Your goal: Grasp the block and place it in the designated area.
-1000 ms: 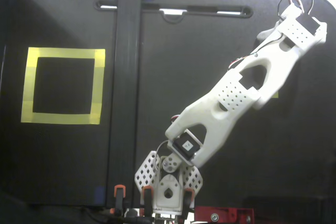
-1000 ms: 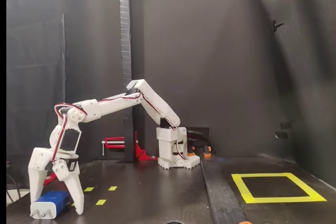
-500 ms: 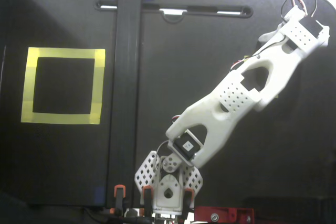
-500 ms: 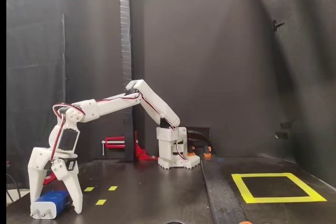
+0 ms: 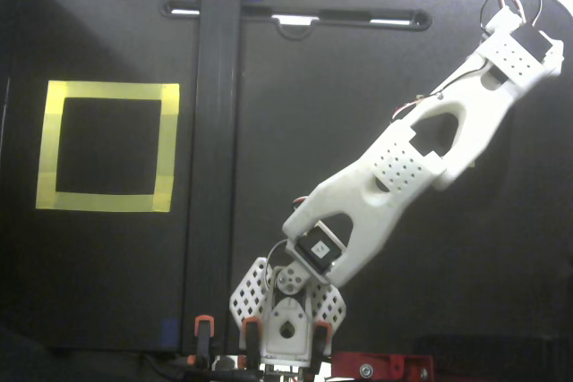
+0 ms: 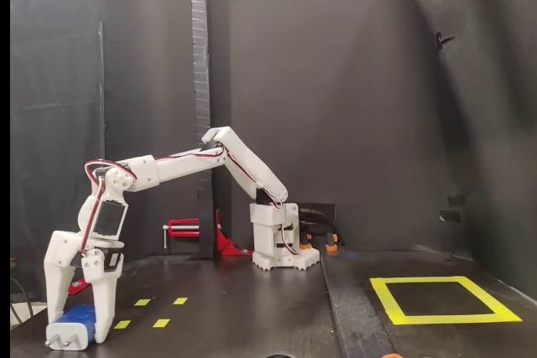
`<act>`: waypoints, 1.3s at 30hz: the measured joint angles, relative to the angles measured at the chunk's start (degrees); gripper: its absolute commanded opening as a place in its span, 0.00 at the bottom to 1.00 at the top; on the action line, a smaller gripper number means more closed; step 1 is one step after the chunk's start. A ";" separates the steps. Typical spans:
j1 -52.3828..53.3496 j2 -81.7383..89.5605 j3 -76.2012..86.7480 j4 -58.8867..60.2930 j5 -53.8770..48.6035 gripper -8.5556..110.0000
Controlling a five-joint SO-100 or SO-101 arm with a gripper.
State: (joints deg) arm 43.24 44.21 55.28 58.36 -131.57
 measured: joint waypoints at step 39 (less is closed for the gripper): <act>-2.90 14.33 1.93 16.17 6.06 0.24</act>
State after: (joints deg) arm 40.34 58.54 57.22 74.53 -125.51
